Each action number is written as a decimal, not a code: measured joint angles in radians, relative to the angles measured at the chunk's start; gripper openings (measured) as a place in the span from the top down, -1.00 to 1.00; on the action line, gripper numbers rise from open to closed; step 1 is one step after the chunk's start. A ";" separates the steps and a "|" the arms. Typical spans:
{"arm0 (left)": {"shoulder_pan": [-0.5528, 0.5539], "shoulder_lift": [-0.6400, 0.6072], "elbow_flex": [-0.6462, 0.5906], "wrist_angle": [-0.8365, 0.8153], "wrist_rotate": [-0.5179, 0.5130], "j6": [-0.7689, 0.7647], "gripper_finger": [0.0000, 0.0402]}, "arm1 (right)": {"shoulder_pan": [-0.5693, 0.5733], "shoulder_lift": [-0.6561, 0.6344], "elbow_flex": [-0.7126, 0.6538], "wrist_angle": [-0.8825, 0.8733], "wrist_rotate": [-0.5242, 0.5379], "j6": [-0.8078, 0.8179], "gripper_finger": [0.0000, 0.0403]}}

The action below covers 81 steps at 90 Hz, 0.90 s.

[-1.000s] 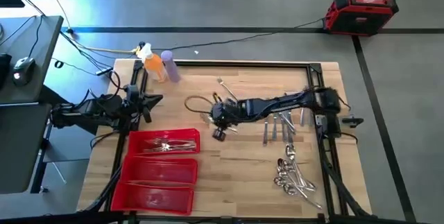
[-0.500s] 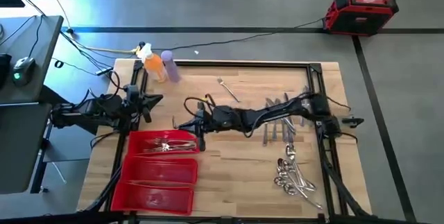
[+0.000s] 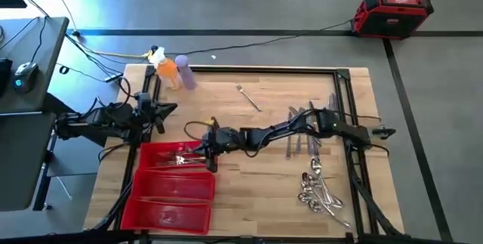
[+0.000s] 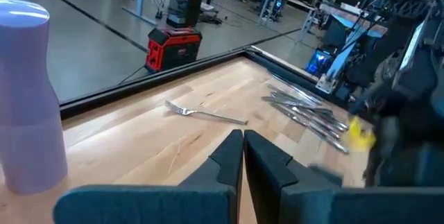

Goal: Sort silverware
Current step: Put the silver fork in the top red bin

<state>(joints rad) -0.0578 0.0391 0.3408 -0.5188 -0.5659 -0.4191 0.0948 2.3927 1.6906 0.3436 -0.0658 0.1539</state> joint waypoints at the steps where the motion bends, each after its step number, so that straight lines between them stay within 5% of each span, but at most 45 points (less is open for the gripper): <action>1: 0.000 0.000 0.000 0.000 0.000 0.000 1.00 | 0.001 0.003 0.003 -0.007 0.000 -0.002 0.87; 37: 0.000 0.000 0.000 -0.001 -0.002 0.001 1.00 | 0.002 0.014 0.152 -0.010 -0.027 -0.023 0.25; 52: 0.000 0.000 0.000 -0.002 -0.002 -0.005 1.00 | -0.013 -0.026 0.307 -0.210 -0.124 -0.137 0.14; 69: 0.000 0.001 0.000 -0.002 -0.001 -0.016 1.00 | -0.038 -0.103 0.485 -0.741 0.155 -0.336 0.18; 81: 0.000 0.002 0.000 -0.006 0.000 -0.016 1.00 | -0.101 -0.118 0.530 -1.046 0.305 -0.326 0.25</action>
<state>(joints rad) -0.0574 0.0410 0.3412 -0.5243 -0.5663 -0.4351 -0.0064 2.2751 2.2208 -0.7025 0.2396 -0.1721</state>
